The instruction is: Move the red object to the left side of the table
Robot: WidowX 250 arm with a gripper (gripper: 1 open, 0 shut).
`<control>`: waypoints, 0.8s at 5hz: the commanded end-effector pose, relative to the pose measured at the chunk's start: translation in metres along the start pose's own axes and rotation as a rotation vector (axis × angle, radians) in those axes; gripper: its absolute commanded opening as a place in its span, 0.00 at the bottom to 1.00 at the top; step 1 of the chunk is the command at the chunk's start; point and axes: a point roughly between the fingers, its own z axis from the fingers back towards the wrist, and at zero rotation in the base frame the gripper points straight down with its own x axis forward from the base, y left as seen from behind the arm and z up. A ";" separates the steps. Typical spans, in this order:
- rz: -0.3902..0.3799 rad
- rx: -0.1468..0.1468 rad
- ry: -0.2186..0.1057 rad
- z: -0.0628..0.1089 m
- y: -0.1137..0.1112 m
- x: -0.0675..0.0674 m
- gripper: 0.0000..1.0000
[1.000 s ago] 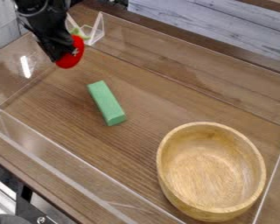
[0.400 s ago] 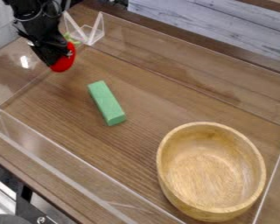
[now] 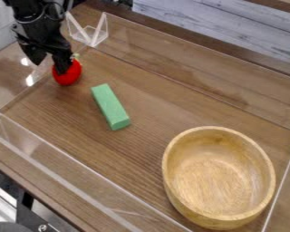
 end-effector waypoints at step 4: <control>-0.015 0.023 -0.028 -0.008 -0.021 0.017 1.00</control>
